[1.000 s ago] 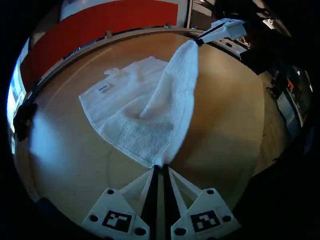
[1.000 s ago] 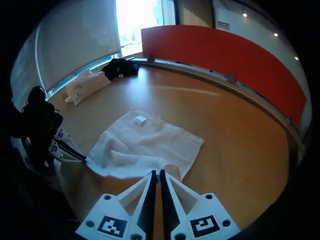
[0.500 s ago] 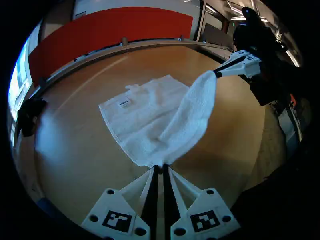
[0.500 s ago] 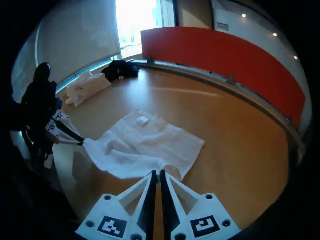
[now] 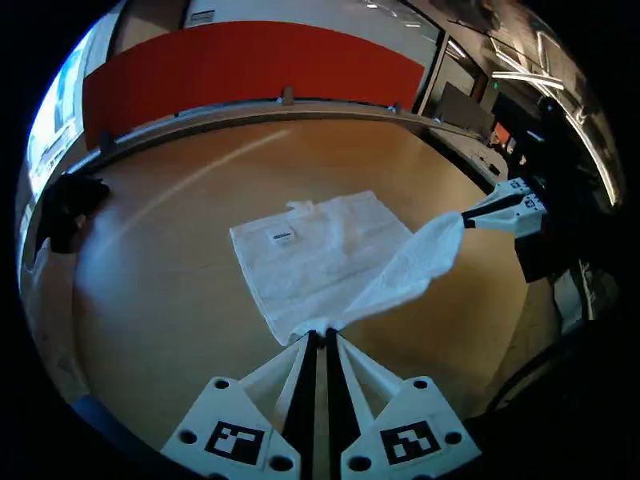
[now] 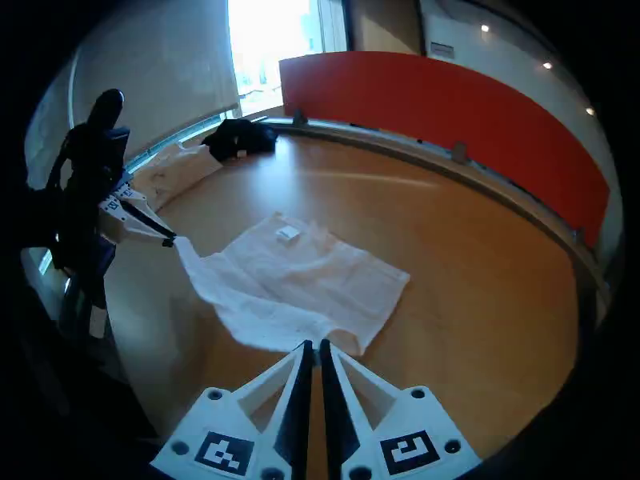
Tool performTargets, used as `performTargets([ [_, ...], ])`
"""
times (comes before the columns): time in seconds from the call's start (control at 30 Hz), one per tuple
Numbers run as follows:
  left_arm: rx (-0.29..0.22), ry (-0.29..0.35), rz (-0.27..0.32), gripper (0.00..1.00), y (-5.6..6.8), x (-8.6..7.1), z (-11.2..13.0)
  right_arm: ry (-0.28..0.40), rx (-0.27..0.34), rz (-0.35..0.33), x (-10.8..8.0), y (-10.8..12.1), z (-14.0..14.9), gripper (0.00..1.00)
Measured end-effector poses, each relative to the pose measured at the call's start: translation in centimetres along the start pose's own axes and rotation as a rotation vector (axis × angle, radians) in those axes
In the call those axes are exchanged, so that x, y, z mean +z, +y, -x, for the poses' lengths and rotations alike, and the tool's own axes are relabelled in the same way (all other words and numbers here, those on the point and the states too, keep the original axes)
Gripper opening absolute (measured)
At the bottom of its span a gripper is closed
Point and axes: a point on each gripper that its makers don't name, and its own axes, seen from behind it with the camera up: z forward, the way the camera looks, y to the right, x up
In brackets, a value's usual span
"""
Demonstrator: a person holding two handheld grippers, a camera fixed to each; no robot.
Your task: Fold towel
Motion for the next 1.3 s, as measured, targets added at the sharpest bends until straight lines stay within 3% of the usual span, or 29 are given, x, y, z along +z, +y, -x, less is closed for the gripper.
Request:
performTargets([
  [0.4, -0.160, 0.059, 0.028, 0.08, -0.1, -0.9, -3.2, 0.007, 0.010, 0.005, -0.4, 0.2, -0.2, 0.08],
  [0.87, -0.174, 0.068, 0.018, 0.08, -2.3, 1.2, -5.8, 0.010, 0.003, 0.012, 1.0, 2.2, -2.8, 0.08],
  [1.3, -0.188, 0.063, 0.018, 0.08, -4.7, 4.6, -7.2, -0.027, 0.029, 0.019, 4.4, 5.2, -3.9, 0.08],
])
